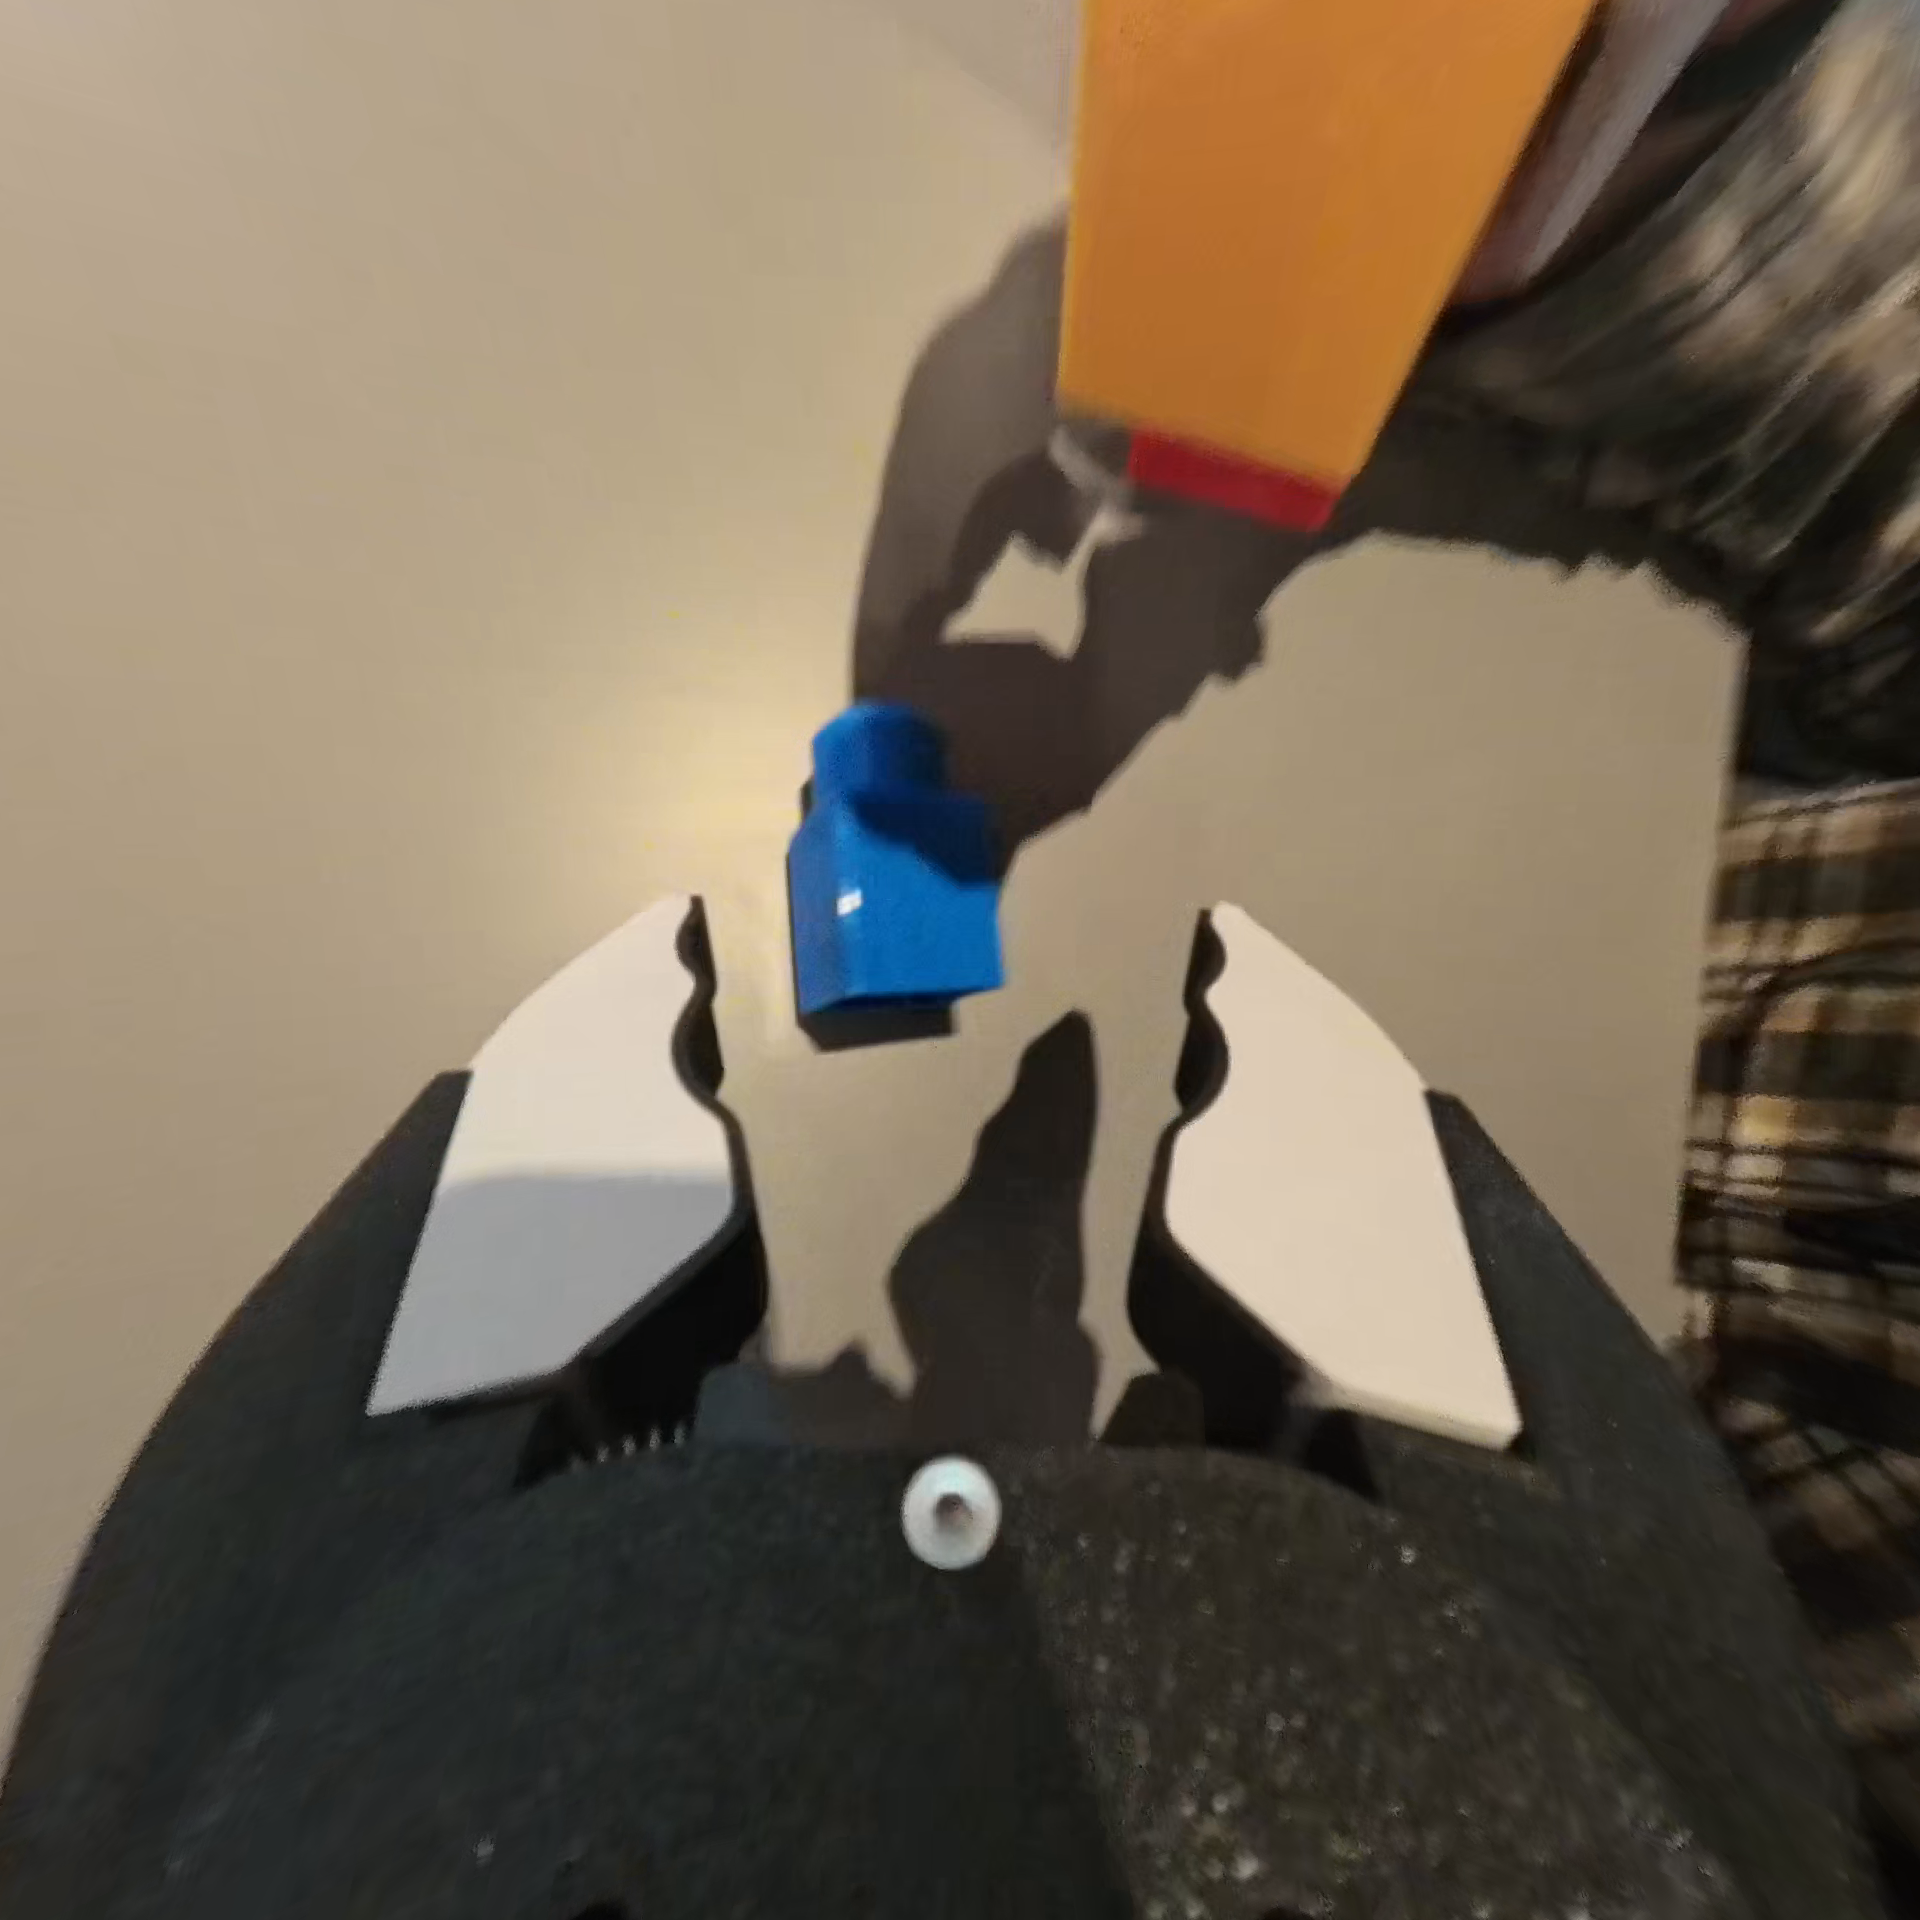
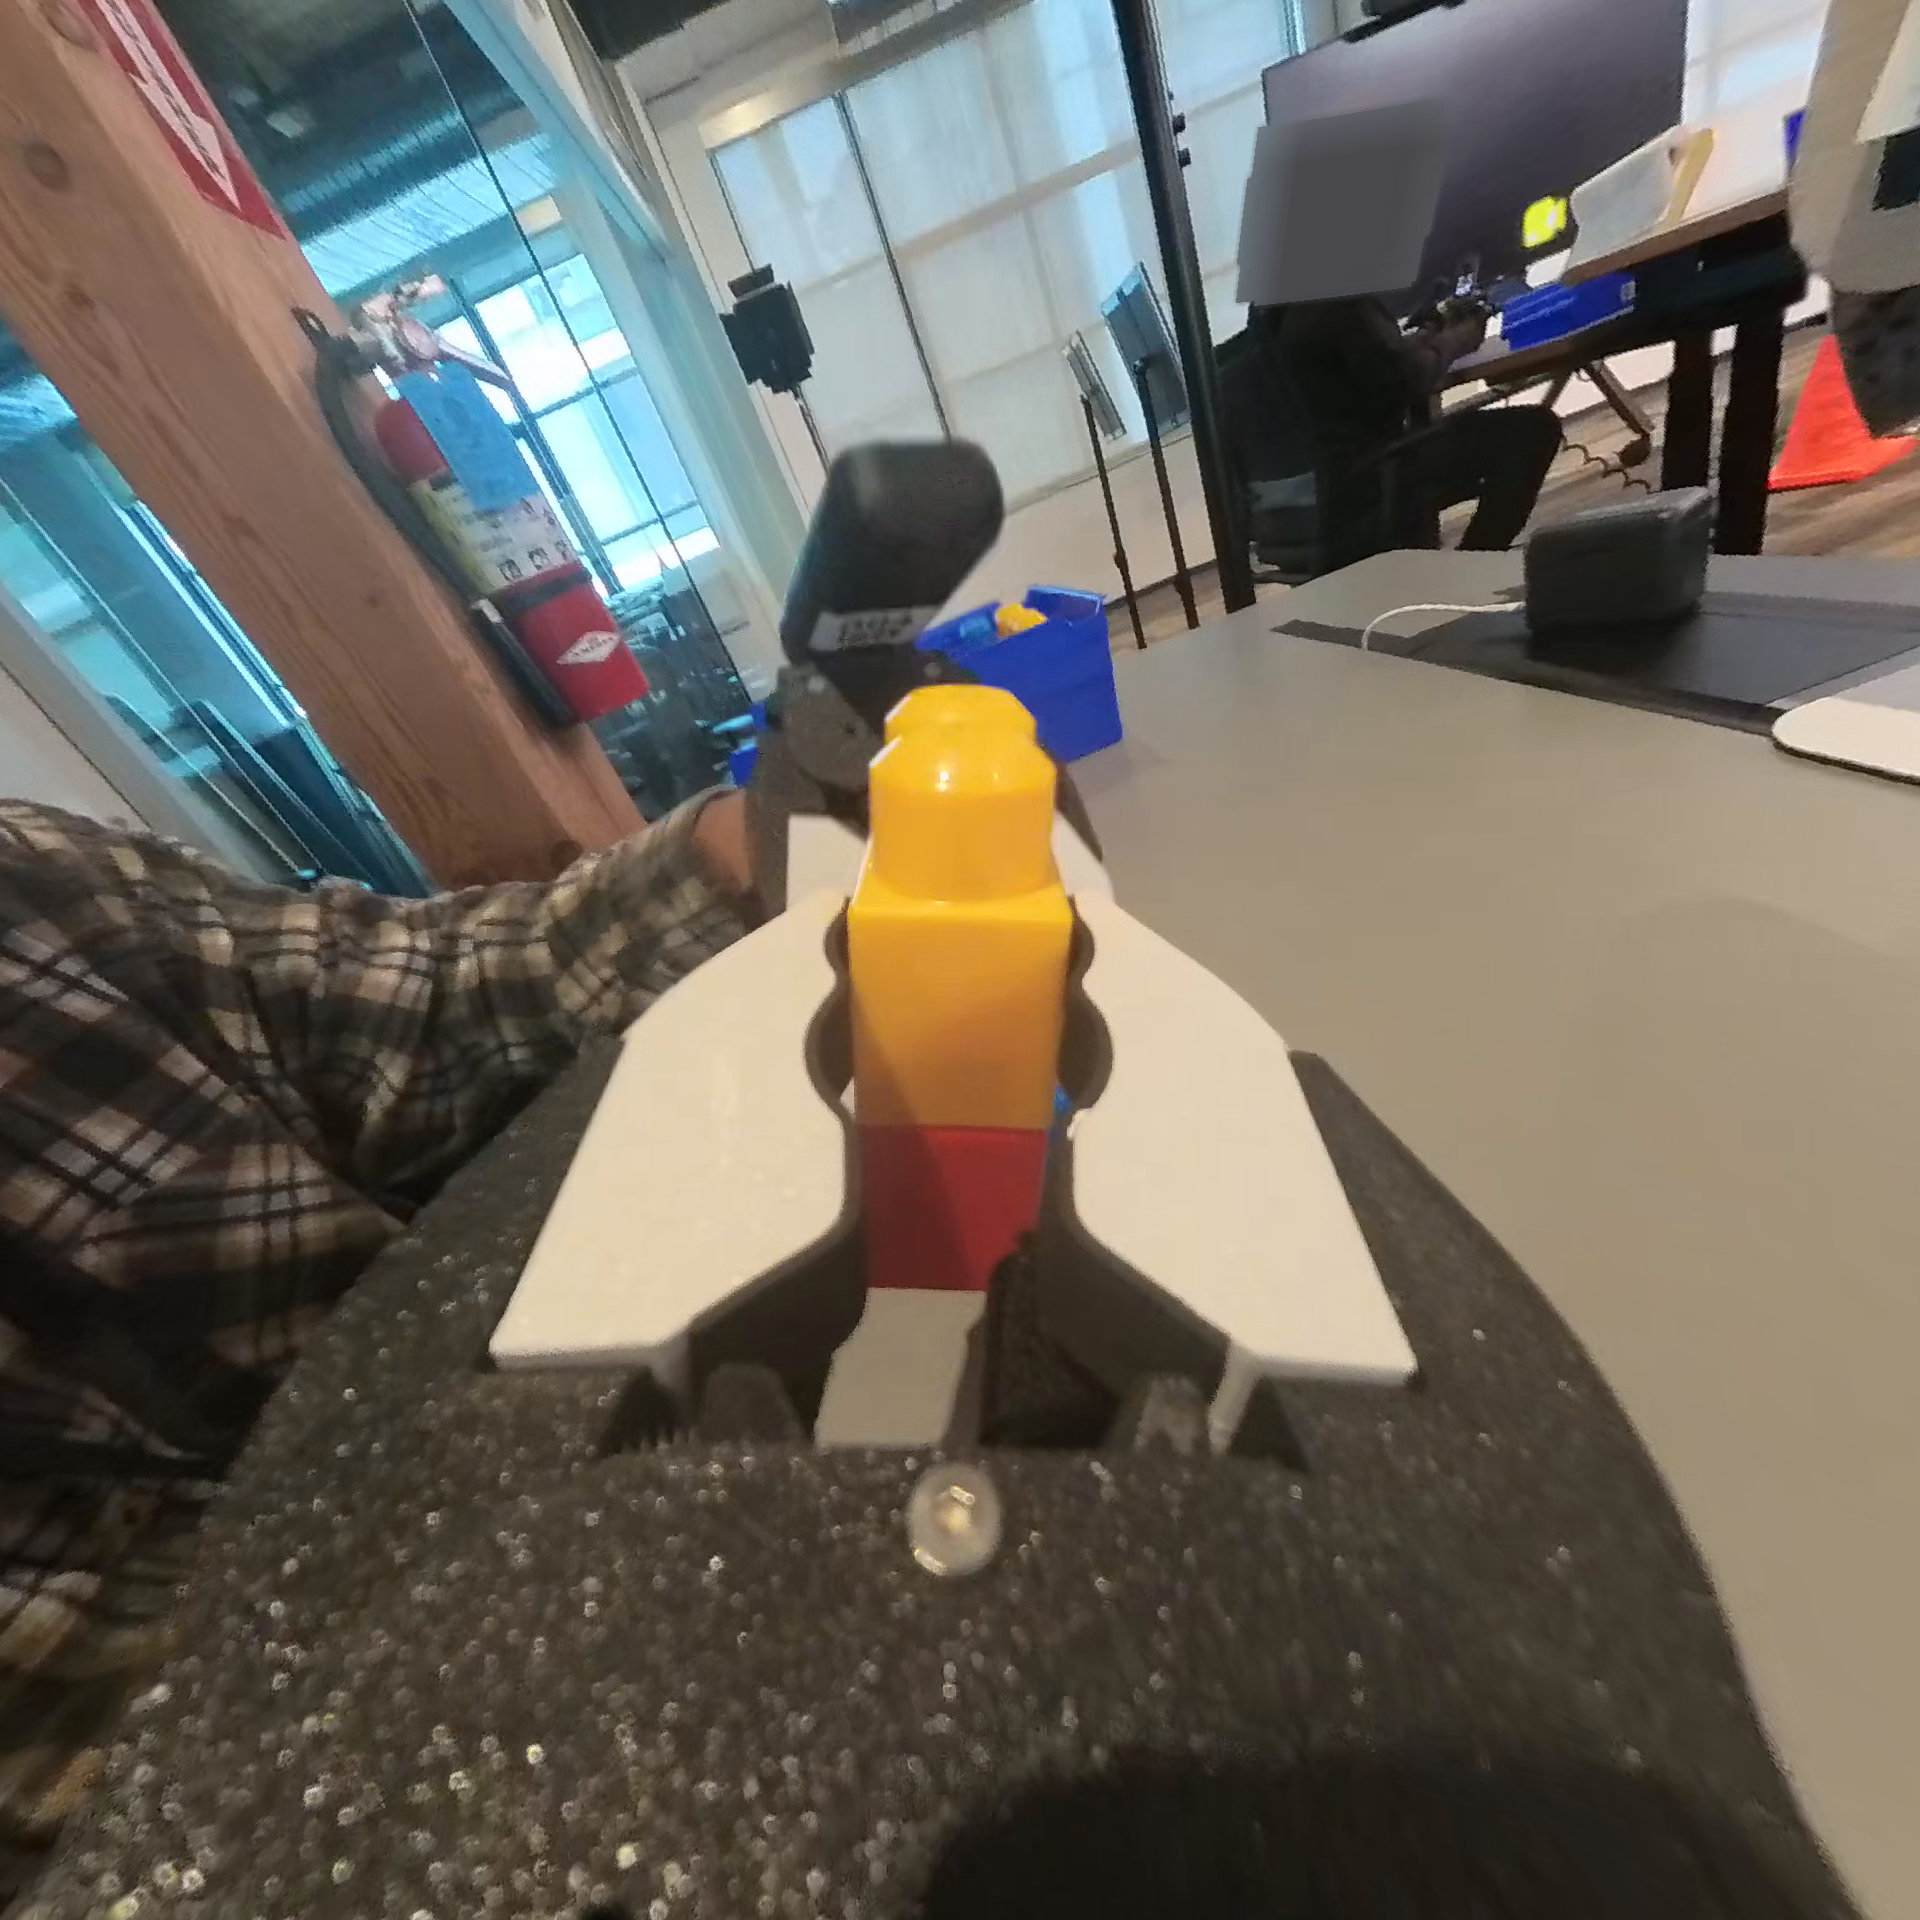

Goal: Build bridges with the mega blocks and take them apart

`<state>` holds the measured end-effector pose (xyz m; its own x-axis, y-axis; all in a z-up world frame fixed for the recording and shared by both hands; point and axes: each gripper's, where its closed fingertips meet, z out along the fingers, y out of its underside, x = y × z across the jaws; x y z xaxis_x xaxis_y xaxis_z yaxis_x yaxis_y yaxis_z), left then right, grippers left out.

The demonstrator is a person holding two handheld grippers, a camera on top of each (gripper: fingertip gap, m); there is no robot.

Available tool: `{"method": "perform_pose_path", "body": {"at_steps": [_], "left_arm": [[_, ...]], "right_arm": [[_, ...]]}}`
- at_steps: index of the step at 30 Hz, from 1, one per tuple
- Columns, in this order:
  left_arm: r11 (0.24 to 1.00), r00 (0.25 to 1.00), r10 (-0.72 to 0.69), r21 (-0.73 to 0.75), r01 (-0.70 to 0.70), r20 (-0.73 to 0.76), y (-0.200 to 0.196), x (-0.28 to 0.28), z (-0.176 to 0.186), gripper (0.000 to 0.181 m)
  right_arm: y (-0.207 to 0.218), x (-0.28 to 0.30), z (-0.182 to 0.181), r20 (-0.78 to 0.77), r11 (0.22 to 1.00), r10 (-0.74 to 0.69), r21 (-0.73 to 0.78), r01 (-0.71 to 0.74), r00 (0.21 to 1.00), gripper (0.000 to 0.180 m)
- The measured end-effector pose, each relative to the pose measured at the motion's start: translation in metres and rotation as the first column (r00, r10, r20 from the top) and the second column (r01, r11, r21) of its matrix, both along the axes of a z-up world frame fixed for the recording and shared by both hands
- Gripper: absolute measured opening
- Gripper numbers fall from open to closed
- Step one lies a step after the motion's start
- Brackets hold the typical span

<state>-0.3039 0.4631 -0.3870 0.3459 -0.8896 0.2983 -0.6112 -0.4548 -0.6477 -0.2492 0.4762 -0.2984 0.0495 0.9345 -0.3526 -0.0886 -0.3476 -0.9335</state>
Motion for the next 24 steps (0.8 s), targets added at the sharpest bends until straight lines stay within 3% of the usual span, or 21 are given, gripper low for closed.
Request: {"method": "perform_pose_path", "body": {"at_steps": [4, 6, 12, 16, 19, 20, 22, 24], "left_arm": [[1.000, 0.918, -0.019, 0.022, 0.011, 0.395, 0.008, 0.018, 0.081, 0.068], [0.999, 0.864, -0.044, 0.025, 0.036, 0.501, 0.008, 0.027, 0.106, 0.060], [0.997, 0.850, -0.072, 0.034, 0.063, 0.522, 0.010, 0.054, 0.109, 0.065], [0.993, 0.838, -0.117, 0.033, 0.118, 0.534, 0.001, 0.060, 0.104, 0.038], [0.994, 0.816, -0.103, 0.024, 0.108, 0.569, 0.002, 0.060, 0.107, 0.037], [0.994, 0.799, -0.098, 0.021, 0.106, 0.593, 0.002, 0.059, 0.111, 0.037], [0.997, 0.759, -0.073, 0.017, 0.081, 0.647, 0.006, 0.053, 0.124, 0.037], [0.998, 0.750, -0.060, 0.043, 0.043, 0.659, 0.011, 0.046, 0.132, 0.036]], "right_arm": [[-0.003, 0.000, 0.009, -0.068, 0.999, 0.025, -0.028, -0.027, 0.997, 0.036], [-0.004, 0.000, 0.012, -0.089, 0.999, 0.035, -0.038, -0.039, 0.995, 0.036], [-0.006, -0.001, 0.021, -0.159, 0.996, 0.050, -0.059, -0.060, 0.986, 0.036], [-0.006, -0.002, 0.024, -0.184, 0.996, 0.054, -0.063, -0.067, 0.981, 0.036], [-0.005, -0.002, 0.026, -0.194, 0.997, 0.046, -0.051, -0.057, 0.980, 0.036], [-0.006, -0.001, 0.028, -0.201, 0.997, 0.047, -0.042, -0.057, 0.978, 0.038], [-0.002, 0.001, 0.027, -0.183, 0.998, 0.028, -0.049, -0.037, 0.983, 0.066], [-0.002, 0.003, 0.023, -0.143, 0.998, 0.031, -0.041, -0.037, 0.989, 0.067]]}}
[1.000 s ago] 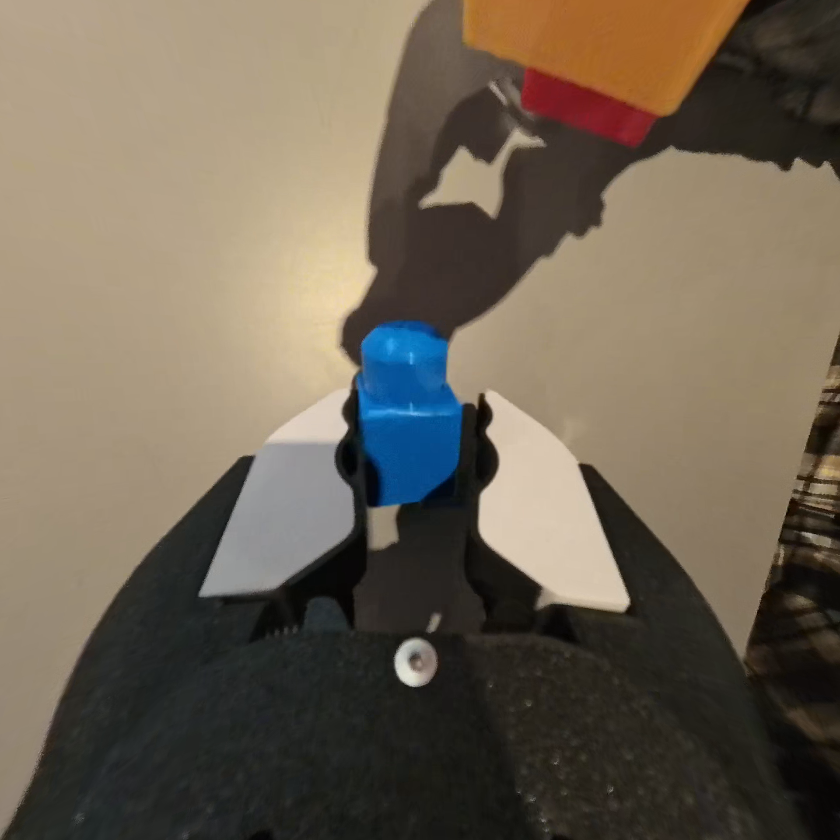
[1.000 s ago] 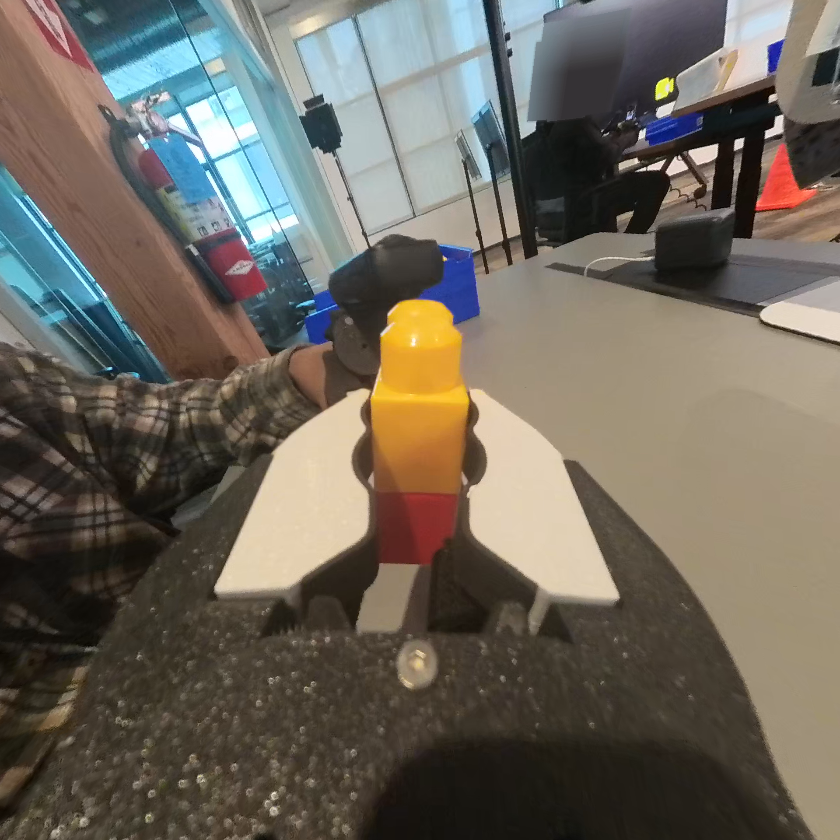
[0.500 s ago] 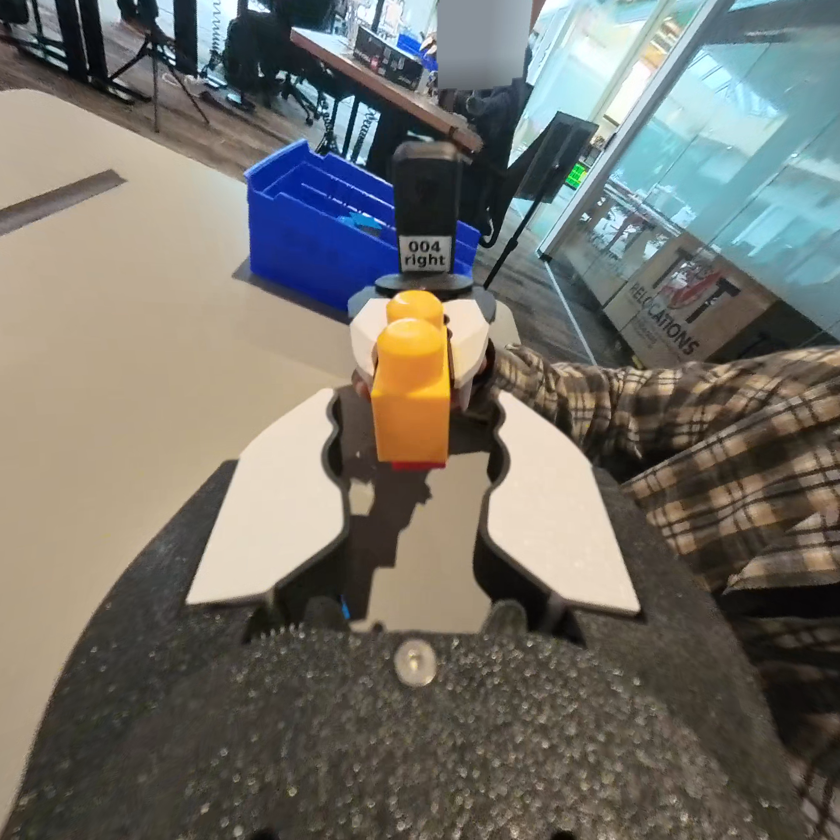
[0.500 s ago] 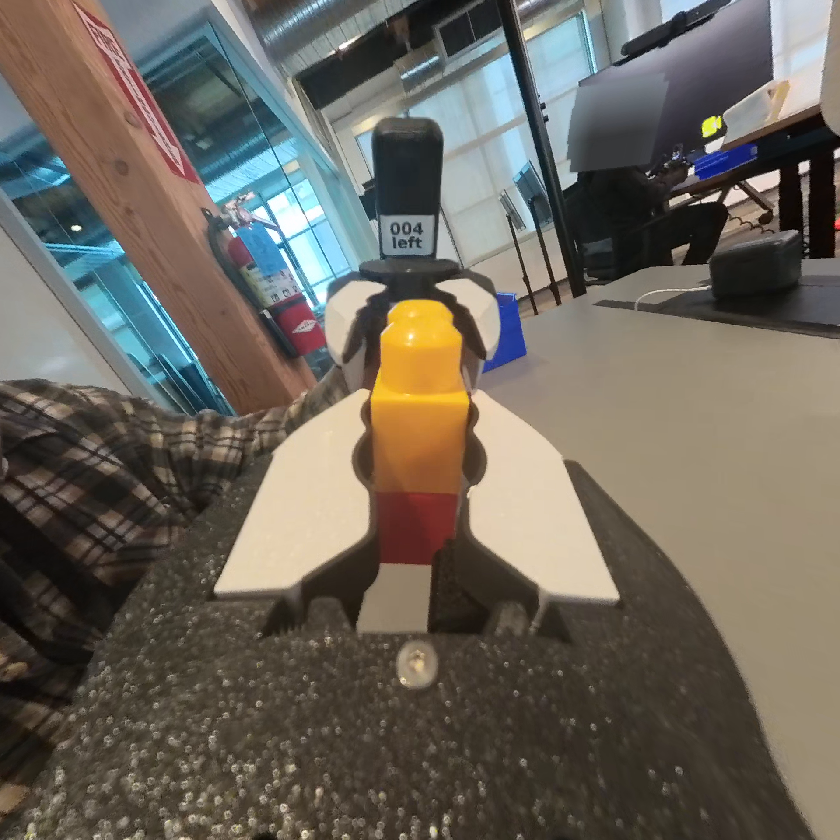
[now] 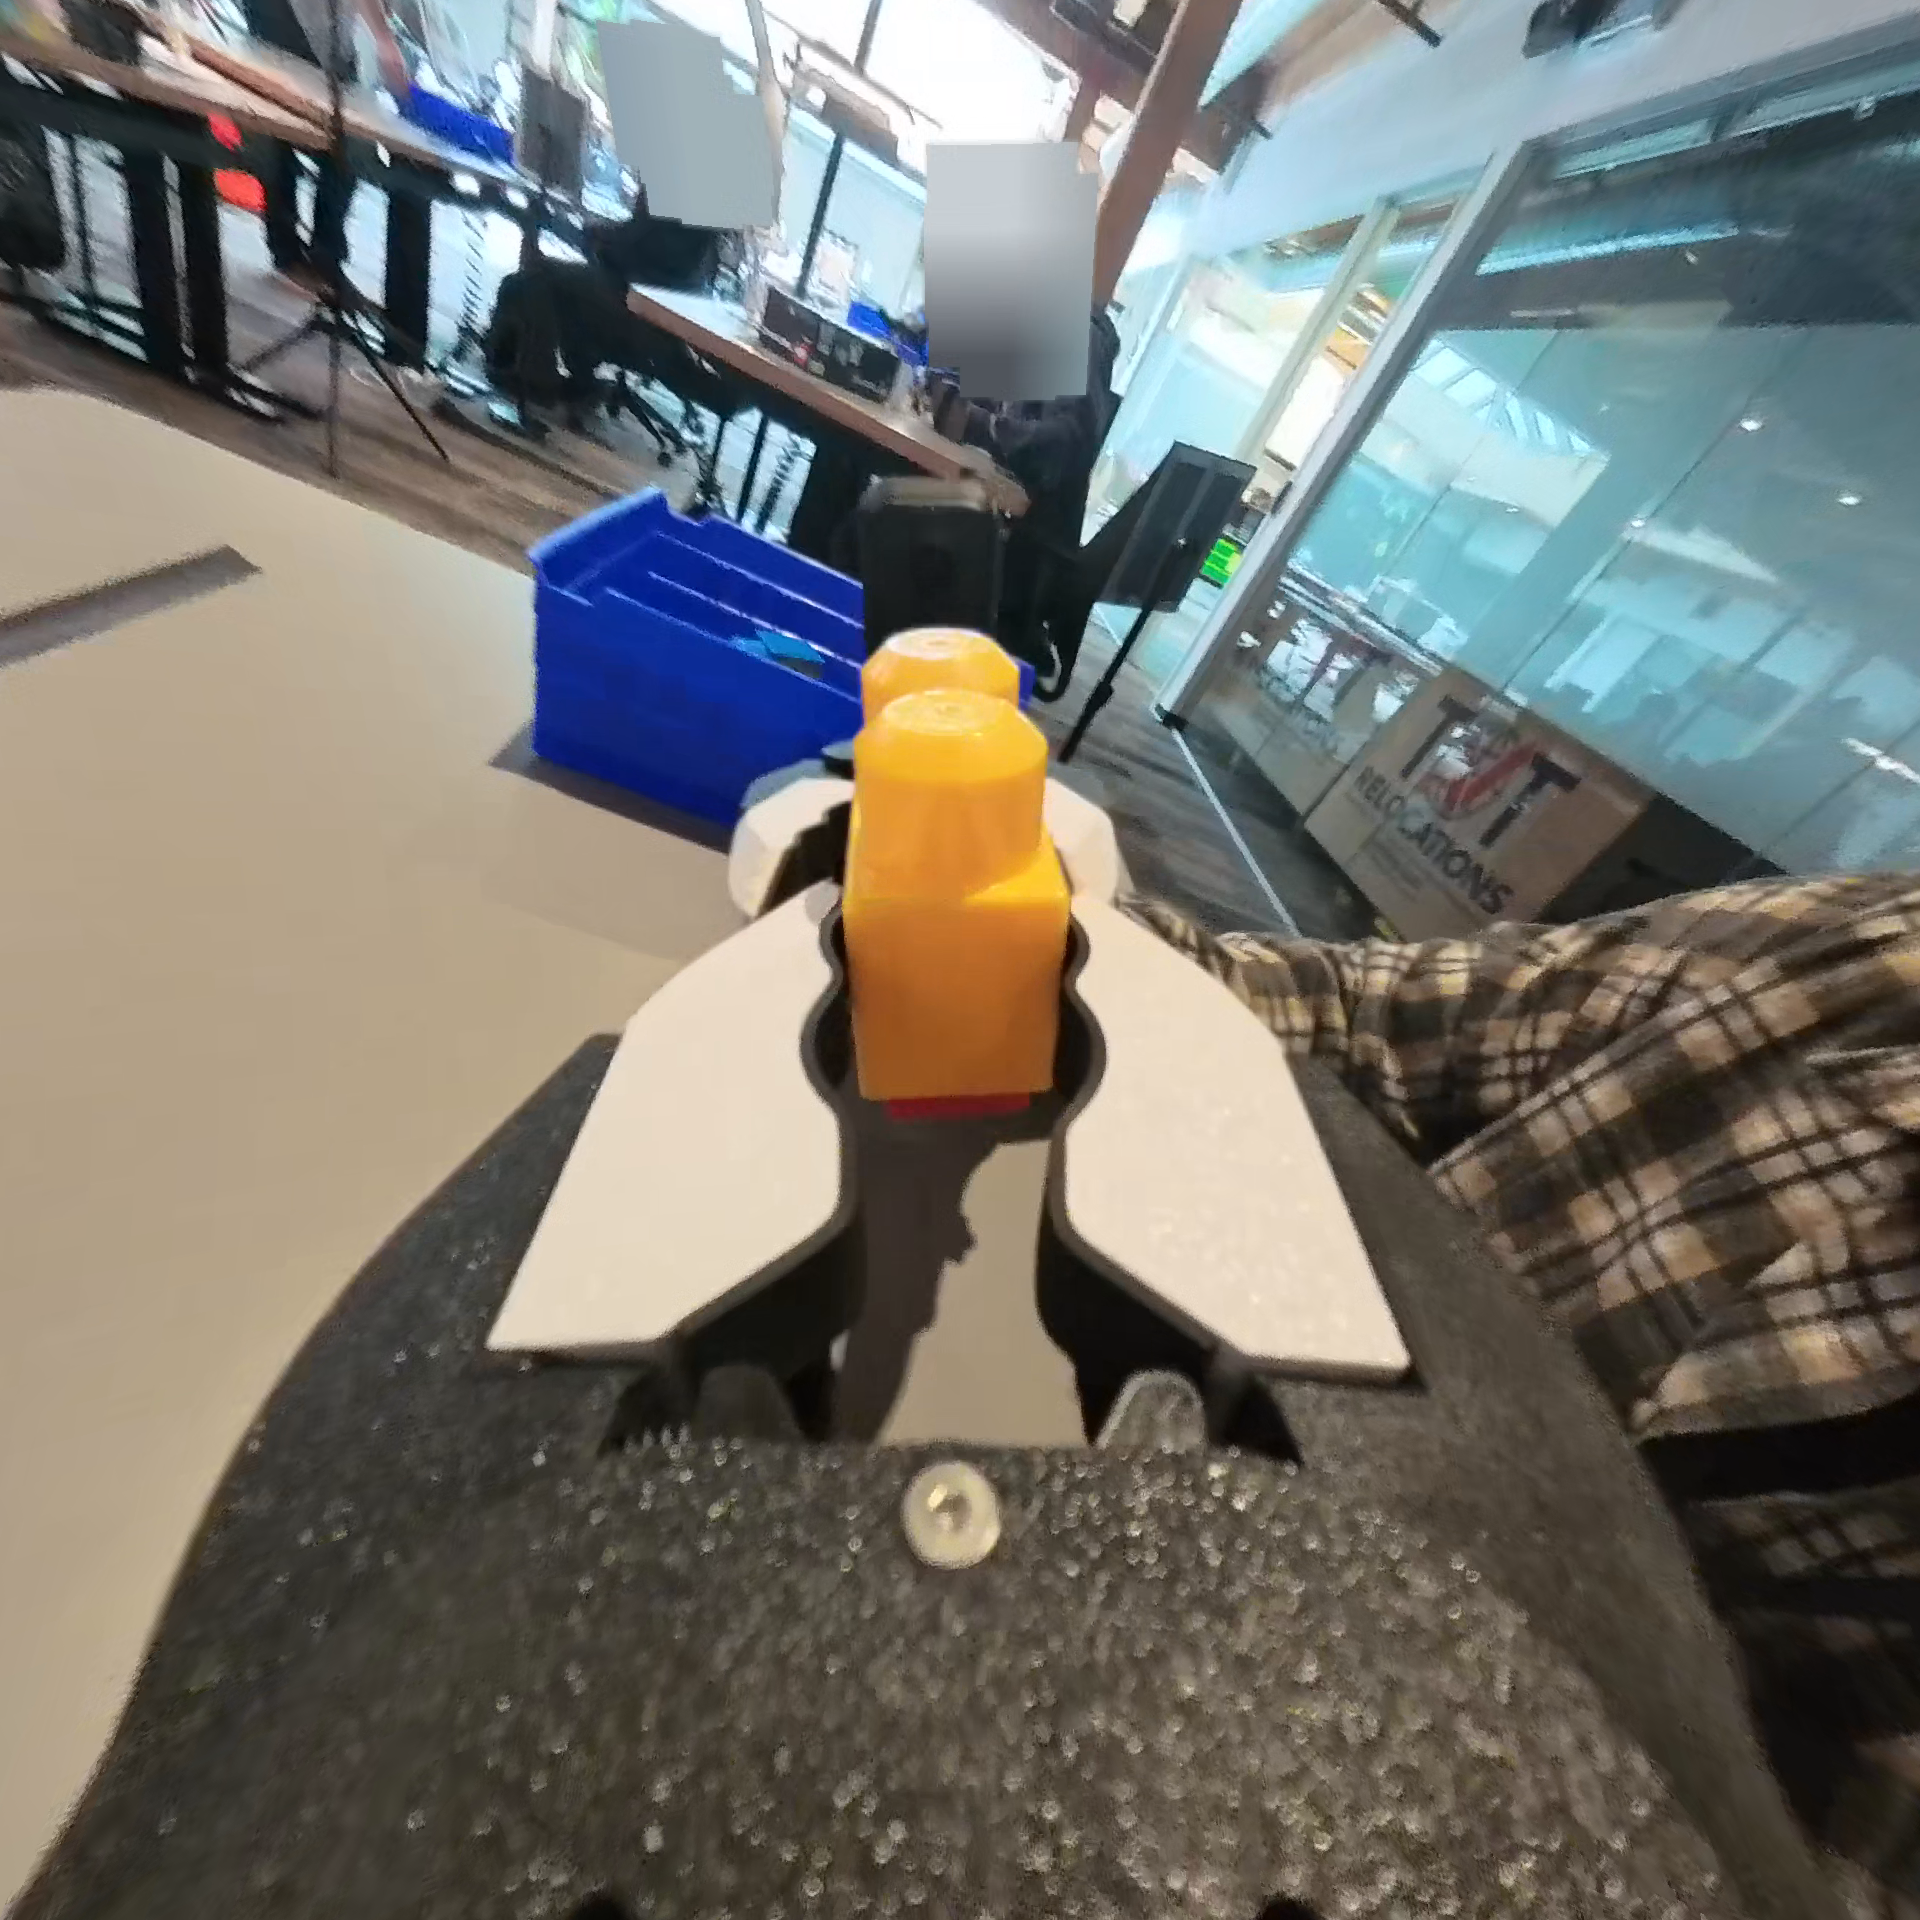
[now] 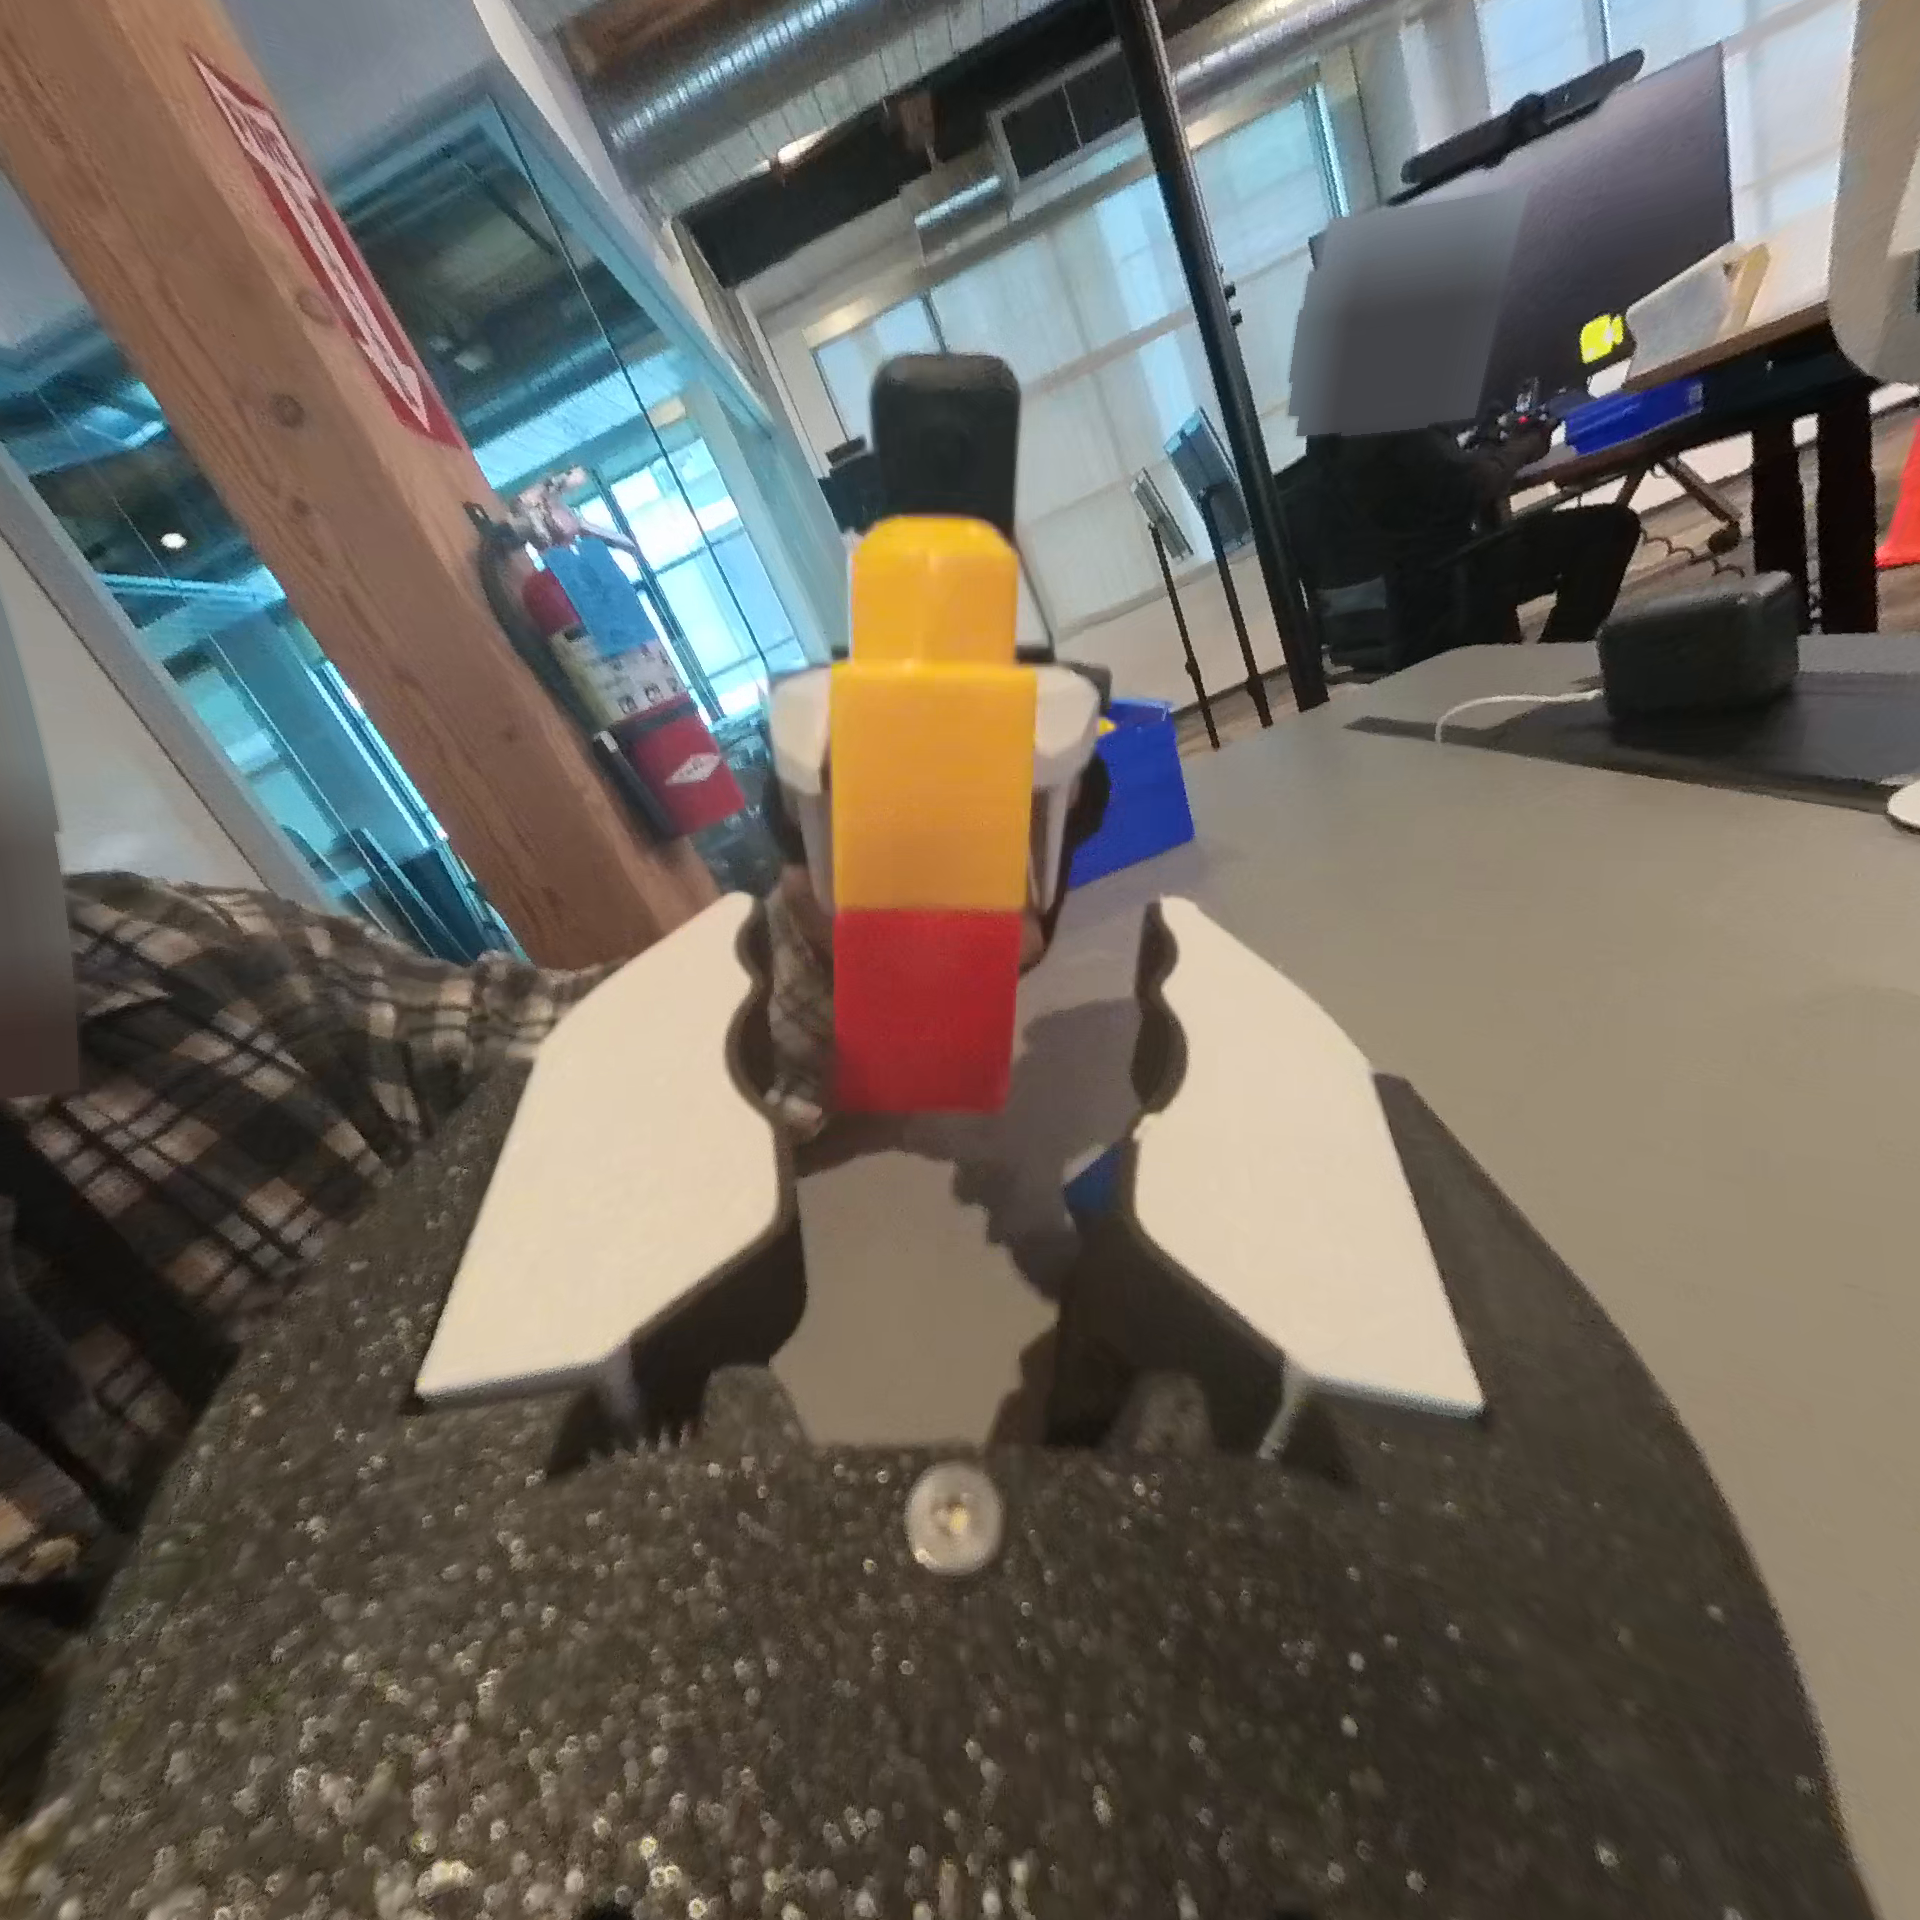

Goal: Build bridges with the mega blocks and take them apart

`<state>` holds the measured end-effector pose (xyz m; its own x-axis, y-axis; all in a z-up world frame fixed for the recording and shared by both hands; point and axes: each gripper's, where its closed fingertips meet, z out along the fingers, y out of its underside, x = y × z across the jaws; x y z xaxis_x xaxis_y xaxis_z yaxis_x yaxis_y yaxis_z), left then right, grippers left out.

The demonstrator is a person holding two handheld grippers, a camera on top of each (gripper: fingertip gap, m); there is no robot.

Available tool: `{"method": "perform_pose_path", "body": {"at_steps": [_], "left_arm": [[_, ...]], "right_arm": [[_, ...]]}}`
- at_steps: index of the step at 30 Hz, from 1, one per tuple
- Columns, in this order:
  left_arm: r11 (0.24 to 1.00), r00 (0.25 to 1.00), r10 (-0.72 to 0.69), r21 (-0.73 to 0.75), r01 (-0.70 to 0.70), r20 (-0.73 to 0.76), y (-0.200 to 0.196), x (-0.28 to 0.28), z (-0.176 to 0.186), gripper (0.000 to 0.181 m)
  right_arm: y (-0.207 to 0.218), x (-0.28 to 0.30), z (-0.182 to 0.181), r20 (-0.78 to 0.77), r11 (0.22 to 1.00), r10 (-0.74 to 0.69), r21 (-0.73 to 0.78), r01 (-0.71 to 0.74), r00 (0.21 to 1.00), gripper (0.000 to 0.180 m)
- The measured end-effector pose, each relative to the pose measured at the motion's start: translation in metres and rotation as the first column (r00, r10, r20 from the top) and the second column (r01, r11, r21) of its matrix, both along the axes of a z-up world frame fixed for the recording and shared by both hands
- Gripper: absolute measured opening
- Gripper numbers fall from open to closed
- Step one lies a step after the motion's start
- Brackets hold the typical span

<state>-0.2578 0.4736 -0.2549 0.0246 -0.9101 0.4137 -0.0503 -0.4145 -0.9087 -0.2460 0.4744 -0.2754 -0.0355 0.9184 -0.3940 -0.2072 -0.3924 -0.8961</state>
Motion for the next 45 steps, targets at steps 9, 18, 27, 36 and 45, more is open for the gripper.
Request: {"method": "perform_pose_path", "body": {"at_steps": [9, 18, 27, 36, 45], "left_arm": [[1.000, 0.998, 0.024, 0.012, -0.025, 0.064, -0.003, -0.001, 0.011, 0.036], [0.981, 0.927, 0.181, 0.008, -0.194, 0.328, 0.004, -0.027, 0.066, 0.035], [0.974, 0.934, 0.111, 0.151, -0.171, 0.340, -0.012, -0.055, 0.101, 0.036], [0.964, 0.969, 0.046, 0.243, -0.107, 0.244, -0.031, -0.037, 0.100, 0.036], [0.964, 0.978, 0.069, 0.239, -0.117, 0.199, -0.026, -0.036, 0.085, 0.036]], "right_arm": [[-0.021, -0.028, -0.012, 0.141, 0.995, 0.103, -0.026, -0.100, 0.985, 0.035], [-0.033, -0.047, -0.025, 0.257, 0.996, 0.088, -0.038, -0.081, 0.962, 0.035], [0.023, 0.119, 0.025, 0.532, 0.835, -0.542, 0.259, 0.485, 0.650, 0.035], [0.030, 0.349, -0.049, 0.845, 0.575, -0.516, 0.220, 0.788, 0.140, 0.036], [0.040, 0.276, 0.013, 0.632, 0.663, -0.662, 0.244, 0.708, 0.402, 0.072]]}}
